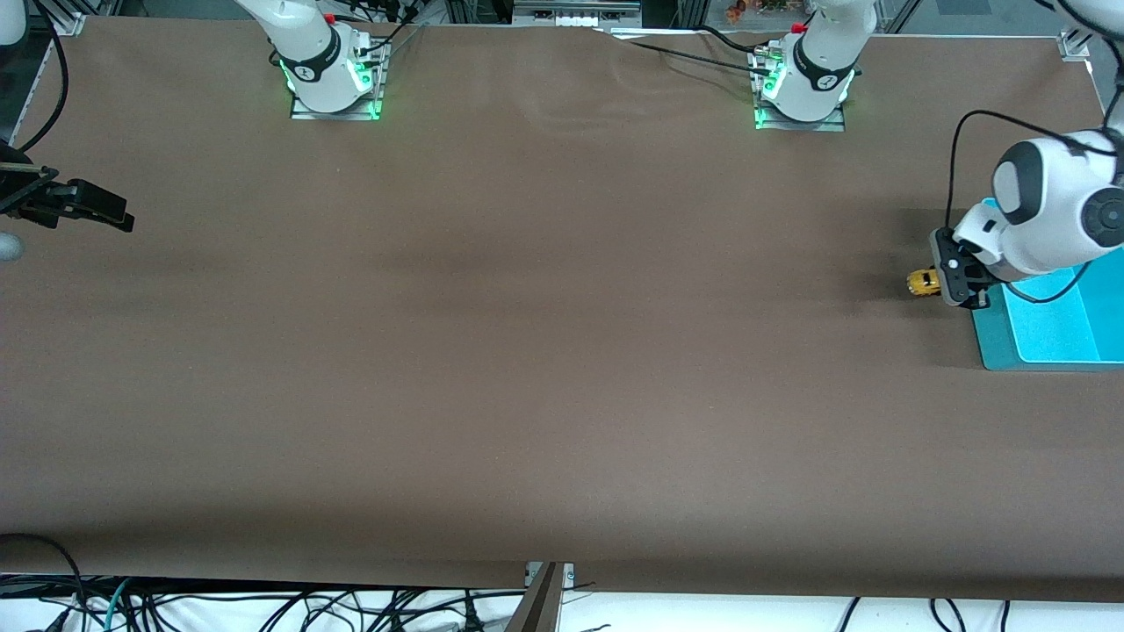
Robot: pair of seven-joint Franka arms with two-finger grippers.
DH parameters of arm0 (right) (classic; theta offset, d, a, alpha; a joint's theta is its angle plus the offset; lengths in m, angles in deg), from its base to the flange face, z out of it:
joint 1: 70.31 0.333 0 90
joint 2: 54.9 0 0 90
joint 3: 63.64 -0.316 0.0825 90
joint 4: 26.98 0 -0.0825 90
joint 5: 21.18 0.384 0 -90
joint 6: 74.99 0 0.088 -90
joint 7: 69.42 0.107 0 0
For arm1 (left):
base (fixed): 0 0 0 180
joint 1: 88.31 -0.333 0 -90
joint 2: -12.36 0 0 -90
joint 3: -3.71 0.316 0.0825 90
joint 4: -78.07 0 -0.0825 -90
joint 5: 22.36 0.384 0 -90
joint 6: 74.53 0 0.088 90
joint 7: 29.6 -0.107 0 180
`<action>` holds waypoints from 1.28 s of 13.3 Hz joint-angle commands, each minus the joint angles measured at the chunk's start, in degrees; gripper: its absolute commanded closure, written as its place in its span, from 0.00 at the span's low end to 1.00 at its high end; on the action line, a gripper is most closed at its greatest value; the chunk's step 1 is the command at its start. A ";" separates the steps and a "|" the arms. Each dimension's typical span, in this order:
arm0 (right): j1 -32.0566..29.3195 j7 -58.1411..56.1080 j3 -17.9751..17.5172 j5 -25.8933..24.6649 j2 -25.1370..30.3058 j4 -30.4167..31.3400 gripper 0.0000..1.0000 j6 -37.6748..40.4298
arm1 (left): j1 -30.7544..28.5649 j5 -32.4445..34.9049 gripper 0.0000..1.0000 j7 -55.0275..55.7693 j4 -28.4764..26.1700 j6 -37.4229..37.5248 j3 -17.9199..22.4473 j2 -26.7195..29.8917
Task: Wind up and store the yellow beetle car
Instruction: 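Close the left gripper on the car and lift it, then place the car inside the cyan tray and open the left gripper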
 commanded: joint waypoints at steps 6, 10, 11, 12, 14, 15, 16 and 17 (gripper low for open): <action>0.06 0.77 -0.21 -0.53 -0.48 -1.35 0.00 0.48 | -12.59 3.48 1.00 -14.01 9.30 8.46 0.21 -1.04; 0.06 0.69 -0.21 -0.53 -0.48 -1.35 0.00 0.48 | -21.83 4.21 1.00 -19.99 9.12 -2.35 0.21 -7.27; 0.06 0.69 -0.21 -0.53 -0.48 -1.35 0.00 0.48 | -23.42 4.38 1.00 -22.10 9.21 -5.42 0.21 -9.64; 0.06 0.69 -0.21 -0.53 -0.48 -1.35 0.00 0.48 | -24.30 4.38 1.00 -22.56 9.21 -7.89 0.21 -11.75; 0.06 0.69 -0.21 -0.53 -0.48 -1.35 0.00 0.48 | -25.71 4.38 1.00 -22.47 9.12 -10.28 0.21 -14.84; 0.06 0.69 -0.21 -0.53 -0.48 -1.35 0.00 0.48 | -26.24 4.38 0.91 -22.82 9.12 -10.55 0.21 -15.28; 0.06 0.69 -0.21 -0.53 -0.48 -1.35 0.00 0.48 | -26.85 4.30 0.45 -23.00 9.21 -10.73 0.12 -15.64; -0.03 0.69 -0.21 -0.53 -0.48 -1.35 0.00 0.48 | -27.03 3.95 0.01 -23.17 9.29 -10.81 -0.05 -15.46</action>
